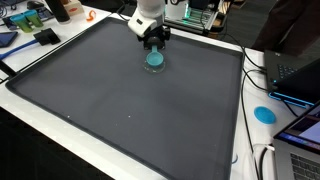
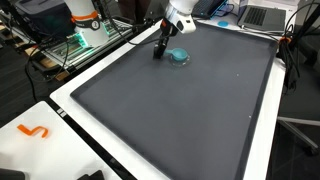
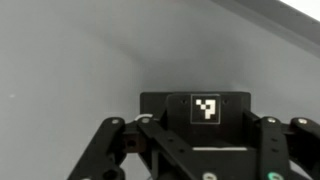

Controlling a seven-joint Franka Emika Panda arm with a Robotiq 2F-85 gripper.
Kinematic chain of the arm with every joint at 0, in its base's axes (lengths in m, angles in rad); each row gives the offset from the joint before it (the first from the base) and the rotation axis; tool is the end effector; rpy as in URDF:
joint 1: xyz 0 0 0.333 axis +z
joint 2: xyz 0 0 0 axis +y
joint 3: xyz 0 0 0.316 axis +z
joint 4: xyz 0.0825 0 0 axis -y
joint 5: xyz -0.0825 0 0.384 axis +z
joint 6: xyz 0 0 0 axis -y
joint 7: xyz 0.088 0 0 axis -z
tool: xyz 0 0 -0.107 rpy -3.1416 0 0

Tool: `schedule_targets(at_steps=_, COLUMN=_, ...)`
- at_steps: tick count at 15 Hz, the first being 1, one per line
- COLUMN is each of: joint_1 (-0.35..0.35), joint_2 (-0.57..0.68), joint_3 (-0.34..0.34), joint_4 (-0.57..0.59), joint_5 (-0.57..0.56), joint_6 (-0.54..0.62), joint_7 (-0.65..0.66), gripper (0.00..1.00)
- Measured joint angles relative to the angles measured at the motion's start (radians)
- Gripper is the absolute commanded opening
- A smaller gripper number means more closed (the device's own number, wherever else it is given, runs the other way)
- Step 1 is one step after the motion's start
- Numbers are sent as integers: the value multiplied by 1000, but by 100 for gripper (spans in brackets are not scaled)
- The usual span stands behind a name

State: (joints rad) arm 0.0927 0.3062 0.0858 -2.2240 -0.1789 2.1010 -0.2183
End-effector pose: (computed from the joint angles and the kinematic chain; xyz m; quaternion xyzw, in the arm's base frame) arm 0.4915 0.0813 0.2092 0.9430 0.2521 -0.2119 0.0485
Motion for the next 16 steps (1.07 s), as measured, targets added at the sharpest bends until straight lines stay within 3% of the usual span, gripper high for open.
schedule_targets(at_steps=16, joint_1=-5, joint_2=-127, joint_3=-1, joint_4=-100, joint_5=0, joint_6=142, joint_7=0, gripper=31)
